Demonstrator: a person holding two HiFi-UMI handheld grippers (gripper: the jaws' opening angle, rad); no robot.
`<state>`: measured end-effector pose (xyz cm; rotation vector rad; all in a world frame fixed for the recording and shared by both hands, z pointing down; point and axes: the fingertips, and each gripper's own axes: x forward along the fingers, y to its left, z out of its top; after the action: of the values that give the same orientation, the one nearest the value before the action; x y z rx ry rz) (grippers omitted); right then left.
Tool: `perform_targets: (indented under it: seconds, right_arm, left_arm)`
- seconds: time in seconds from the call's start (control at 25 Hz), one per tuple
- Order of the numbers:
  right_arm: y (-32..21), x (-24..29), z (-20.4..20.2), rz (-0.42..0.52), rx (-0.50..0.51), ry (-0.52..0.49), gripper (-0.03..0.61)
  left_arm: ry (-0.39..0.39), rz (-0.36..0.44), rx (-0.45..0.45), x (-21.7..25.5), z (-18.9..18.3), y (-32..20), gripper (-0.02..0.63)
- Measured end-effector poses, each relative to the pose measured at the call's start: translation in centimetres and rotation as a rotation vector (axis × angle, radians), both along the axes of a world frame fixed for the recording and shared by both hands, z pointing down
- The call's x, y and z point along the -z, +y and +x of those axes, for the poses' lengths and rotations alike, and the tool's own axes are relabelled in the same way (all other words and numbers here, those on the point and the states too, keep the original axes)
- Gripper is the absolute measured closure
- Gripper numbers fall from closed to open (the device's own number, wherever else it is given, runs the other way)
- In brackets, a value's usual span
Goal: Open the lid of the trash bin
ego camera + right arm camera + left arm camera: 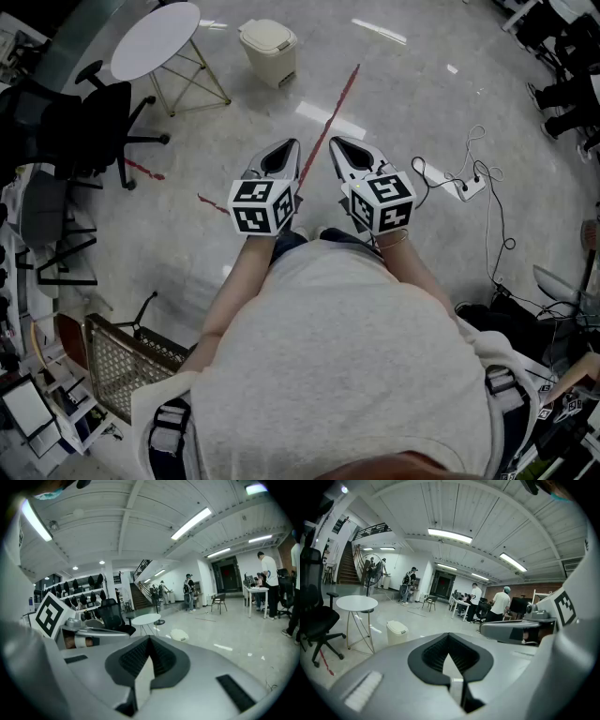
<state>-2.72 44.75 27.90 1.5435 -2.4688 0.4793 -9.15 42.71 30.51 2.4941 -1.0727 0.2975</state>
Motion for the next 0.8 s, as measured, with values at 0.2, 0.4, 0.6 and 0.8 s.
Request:
perform_targets:
  seconds: [0.2, 0.4, 0.6, 0.8]
  right_arm:
    - [-0.3, 0.2, 0.3, 0.011, -0.003, 0.009, 0.571]
    - [-0.3, 0.4, 1.1, 0.014, -0.013, 0.01, 0.572]
    - [-0.3, 0.6, 0.8, 0.026, -0.005, -0.022, 0.572]
    - [0.1, 0.3, 1.4, 0.024, 0.019, -0.009, 0.572]
  left_arm:
    - [-0.002, -0.004, 0.01, -0.4, 0.2, -0.5, 0.604]
    - [0.007, -0.001, 0.012, -0.2, 0.6, -0.3, 0.604]
    - [0.047, 0.009, 0.007, 0.3, 1.1, -0.6, 0.604]
    - [0.079, -0.002, 0.006, 0.2, 2.2, -0.4, 0.604]
